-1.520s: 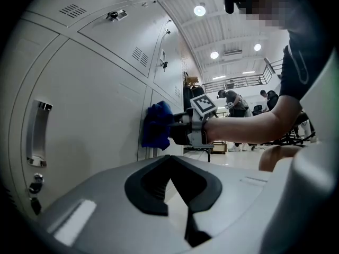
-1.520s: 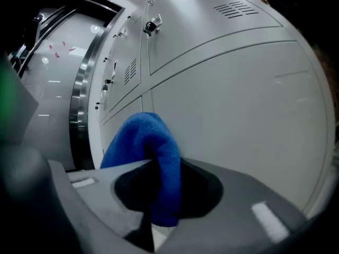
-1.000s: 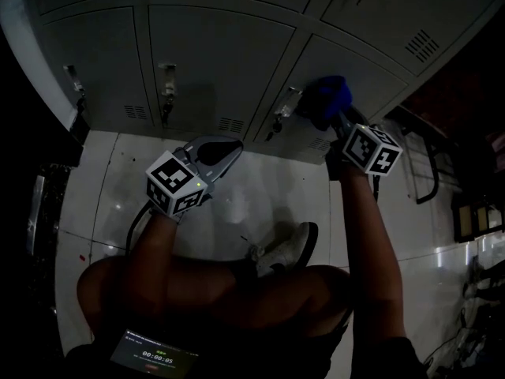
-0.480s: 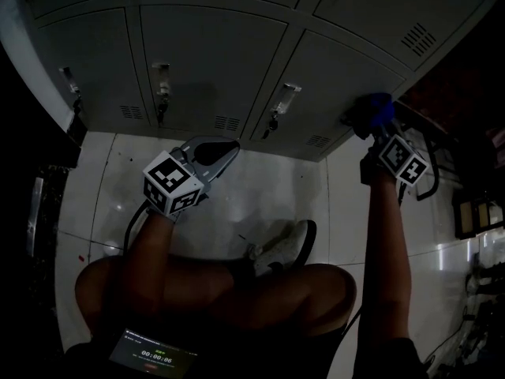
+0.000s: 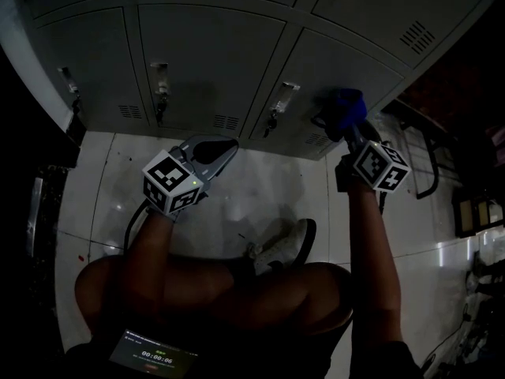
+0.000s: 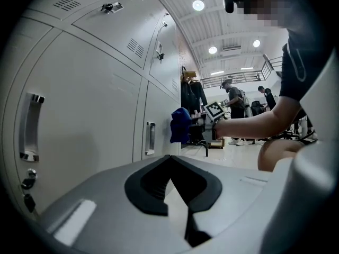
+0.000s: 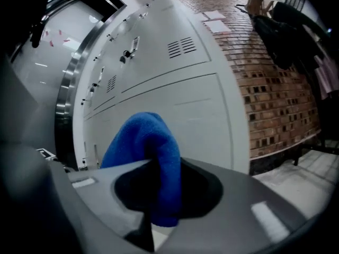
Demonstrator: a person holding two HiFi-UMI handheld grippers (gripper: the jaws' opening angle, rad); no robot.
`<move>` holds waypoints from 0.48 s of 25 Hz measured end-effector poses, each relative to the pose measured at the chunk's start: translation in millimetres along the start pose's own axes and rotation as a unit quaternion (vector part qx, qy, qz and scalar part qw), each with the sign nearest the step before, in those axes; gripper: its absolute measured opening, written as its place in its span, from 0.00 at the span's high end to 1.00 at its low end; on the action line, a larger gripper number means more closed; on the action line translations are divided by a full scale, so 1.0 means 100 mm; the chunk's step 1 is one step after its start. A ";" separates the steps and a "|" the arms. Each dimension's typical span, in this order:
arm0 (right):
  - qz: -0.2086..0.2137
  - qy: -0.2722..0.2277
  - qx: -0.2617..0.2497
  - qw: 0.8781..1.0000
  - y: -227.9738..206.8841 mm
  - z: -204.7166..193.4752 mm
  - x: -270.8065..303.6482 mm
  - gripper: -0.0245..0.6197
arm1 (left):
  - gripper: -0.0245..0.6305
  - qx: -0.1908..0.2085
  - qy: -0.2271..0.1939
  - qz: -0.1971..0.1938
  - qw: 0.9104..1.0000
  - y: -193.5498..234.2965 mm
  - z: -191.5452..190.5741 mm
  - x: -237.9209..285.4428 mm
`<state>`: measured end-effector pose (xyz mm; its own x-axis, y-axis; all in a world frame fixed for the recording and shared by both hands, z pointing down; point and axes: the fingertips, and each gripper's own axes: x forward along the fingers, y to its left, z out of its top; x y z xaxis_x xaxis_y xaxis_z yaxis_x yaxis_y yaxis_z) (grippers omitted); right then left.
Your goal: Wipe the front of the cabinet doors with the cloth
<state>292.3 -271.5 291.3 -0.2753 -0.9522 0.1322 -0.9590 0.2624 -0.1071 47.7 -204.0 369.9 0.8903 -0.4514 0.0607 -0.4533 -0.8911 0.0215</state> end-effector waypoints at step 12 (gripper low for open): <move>0.088 0.066 -0.014 0.994 1.23 -0.63 0.78 0.85 | 0.95 -0.004 -0.018 0.006 1.000 0.04 0.09 -0.03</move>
<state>148.9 -304.1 350.6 -0.4440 -0.8628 0.2420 -0.8960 0.4297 -0.1120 43.9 -206.2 360.6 0.8861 -0.4628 0.0248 -0.4634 -0.8856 0.0299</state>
